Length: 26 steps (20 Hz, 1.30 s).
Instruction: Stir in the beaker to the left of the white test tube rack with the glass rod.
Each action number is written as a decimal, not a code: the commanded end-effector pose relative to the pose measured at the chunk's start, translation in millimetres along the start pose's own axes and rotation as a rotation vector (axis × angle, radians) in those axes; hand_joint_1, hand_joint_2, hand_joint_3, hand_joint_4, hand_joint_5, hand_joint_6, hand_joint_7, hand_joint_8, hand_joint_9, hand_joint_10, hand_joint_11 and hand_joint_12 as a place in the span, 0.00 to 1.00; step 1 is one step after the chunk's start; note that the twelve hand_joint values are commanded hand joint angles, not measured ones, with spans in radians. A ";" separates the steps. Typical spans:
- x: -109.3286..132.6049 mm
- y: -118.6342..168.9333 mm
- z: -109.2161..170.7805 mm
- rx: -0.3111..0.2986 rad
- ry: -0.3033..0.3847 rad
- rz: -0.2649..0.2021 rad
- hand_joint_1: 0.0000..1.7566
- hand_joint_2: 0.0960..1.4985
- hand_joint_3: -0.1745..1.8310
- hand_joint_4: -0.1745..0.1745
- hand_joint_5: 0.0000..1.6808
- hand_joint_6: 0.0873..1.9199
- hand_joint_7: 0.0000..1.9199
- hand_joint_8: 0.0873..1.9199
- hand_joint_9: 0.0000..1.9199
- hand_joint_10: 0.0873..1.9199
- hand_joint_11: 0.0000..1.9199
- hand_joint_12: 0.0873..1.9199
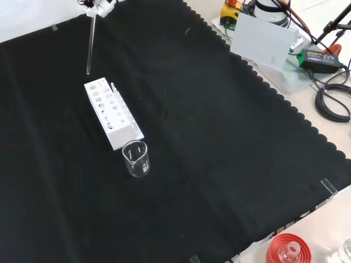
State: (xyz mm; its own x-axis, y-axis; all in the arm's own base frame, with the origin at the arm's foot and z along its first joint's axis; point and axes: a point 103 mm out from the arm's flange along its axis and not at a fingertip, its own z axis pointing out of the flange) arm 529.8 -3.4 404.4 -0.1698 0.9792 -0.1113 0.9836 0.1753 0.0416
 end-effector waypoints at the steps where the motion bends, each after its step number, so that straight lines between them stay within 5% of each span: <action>1: 3.6 -3.9 -4.5 -0.002 0.003 -0.010 0.75 0.70 0.00 0.00 0.73 0.28 0.66 0.29 0.93 0.16 0.85 0.31; 14: 15.4 -14.7 -17.5 -0.006 0.017 -0.032 0.75 0.70 0.00 0.00 0.73 0.27 0.67 0.28 0.93 0.16 0.85 0.31; 26: 81.6 -9.7 -30.5 -0.009 0.014 -0.117 0.75 0.70 0.00 0.00 0.73 0.27 0.67 0.28 0.93 0.16 0.85 0.31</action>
State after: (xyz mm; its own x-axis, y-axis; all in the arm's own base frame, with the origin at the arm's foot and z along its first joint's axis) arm 506.4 58.1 422.1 -0.2641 0.9585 -0.1076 0.9623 0.2693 0.0375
